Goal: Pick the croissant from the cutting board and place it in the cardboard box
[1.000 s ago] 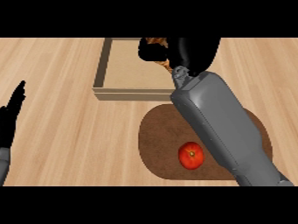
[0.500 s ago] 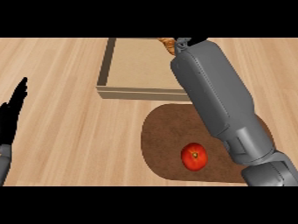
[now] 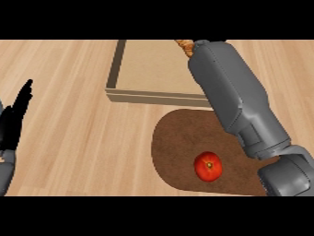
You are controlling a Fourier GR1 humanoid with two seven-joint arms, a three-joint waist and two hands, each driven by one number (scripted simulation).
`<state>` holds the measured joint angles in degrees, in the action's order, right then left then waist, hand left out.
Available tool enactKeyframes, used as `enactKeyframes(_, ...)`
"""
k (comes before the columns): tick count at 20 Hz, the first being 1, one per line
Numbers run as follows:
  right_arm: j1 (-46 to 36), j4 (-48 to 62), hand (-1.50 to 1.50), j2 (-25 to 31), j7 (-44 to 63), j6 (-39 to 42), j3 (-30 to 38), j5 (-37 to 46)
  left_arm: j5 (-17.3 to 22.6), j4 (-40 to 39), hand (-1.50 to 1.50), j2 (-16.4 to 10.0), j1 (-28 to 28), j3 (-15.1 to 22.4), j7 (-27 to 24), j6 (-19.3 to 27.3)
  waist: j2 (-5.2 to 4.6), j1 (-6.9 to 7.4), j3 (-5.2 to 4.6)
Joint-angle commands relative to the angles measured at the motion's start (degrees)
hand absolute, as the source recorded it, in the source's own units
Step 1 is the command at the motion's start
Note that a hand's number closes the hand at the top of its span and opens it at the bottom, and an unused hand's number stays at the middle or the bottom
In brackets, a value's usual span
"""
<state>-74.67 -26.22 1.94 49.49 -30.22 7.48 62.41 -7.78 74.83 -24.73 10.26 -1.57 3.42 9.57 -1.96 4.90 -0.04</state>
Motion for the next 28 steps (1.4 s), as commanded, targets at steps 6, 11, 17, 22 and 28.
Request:
enactKeyframes(6,-1.76,7.19,-1.5,0.93,-4.95,-7.58,8.35,-6.43,-0.06,-1.38,0.0,-0.7,1.09,-0.4,-0.9,-1.39,-0.6,0.77,0.03)
enactKeyframes(11,-0.78,7.84,-1.5,0.2,-11.17,-15.22,7.84,-5.08,-0.52,-0.36,0.0,0.29,2.06,0.09,0.23,-0.71,-0.44,0.63,0.05)
enactKeyframes(17,-0.67,5.27,-1.5,0.18,-15.75,-26.52,9.87,-5.99,-0.14,-0.72,0.0,-0.58,1.55,-1.34,0.49,-0.85,-0.03,-0.09,0.08)
enactKeyframes(22,0.32,2.38,-1.5,-1.09,-22.3,-30.73,12.88,-10.43,-1.6,-1.71,0.0,1.15,-0.39,-0.89,-0.83,1.1,0.77,-1.88,0.07)
enactKeyframes(28,8.08,-6.29,-1.5,-1.85,-26.14,-28.29,12.01,-15.37,0.02,3.83,0.0,-0.66,-6.42,-3.31,1.38,-0.56,2.36,-4.58,0.08)
